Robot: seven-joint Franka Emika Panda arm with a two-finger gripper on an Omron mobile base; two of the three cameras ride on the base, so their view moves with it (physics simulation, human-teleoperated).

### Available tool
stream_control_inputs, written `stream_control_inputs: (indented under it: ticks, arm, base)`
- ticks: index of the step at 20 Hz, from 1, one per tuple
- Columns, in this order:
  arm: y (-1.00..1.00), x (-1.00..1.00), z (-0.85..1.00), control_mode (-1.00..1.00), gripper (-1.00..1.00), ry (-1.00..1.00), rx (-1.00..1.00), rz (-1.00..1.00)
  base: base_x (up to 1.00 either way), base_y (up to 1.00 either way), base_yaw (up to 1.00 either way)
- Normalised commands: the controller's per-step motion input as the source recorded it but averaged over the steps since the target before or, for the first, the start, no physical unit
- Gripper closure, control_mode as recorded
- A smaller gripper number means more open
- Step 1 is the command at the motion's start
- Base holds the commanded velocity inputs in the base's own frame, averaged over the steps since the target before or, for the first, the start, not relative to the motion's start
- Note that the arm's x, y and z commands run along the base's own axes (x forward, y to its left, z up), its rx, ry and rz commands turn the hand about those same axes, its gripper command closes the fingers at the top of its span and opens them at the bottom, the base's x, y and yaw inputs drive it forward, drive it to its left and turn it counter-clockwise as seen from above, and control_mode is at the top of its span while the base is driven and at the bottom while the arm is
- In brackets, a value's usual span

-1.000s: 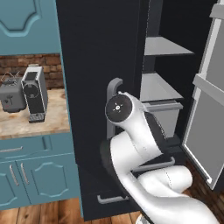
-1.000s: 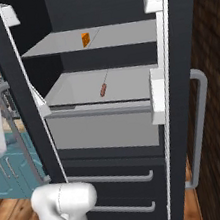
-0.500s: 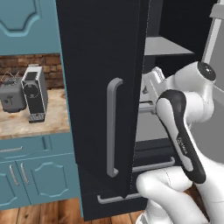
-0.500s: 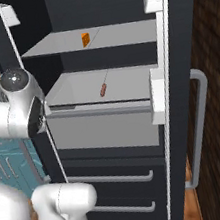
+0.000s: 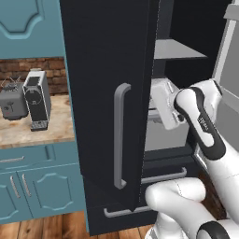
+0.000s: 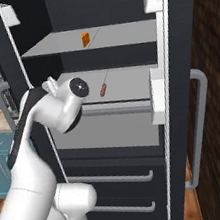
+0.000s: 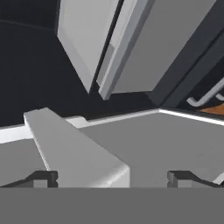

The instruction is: Retrieve the sausage and cheese from the fridge and place them on the cutting board on the counter.

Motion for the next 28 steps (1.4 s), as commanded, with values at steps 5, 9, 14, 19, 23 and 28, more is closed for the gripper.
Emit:
stream_control_inputs:
  ticks: [5, 9, 14, 19, 23, 28]
  arm:
    - [-0.06, 0.68, -0.27, -1.0, -1.0, 0.0, 0.11, 0.22]
    - [-0.02, 0.52, -0.19, -1.0, -1.0, 0.0, 0.13, 0.21]
    - [0.11, 0.11, -0.5, -1.0, -1.0, -0.06, 0.05, 0.24]
    - [0.39, -0.3, -0.33, -1.0, -1.0, -0.19, 0.0, 0.26]
    - [0.62, -0.75, 0.0, -1.0, -1.0, -0.41, 0.0, 0.27]
    - [0.92, -1.0, 0.0, -1.0, -1.0, -0.59, -0.01, 0.24]
  base:
    - [0.0, 0.0, 0.0]
    - [0.0, 0.0, 0.0]
    - [0.0, 0.0, 0.0]
    - [0.0, 0.0, 0.0]
    - [0.0, 0.0, 0.0]
    - [0.0, 0.0, 0.0]
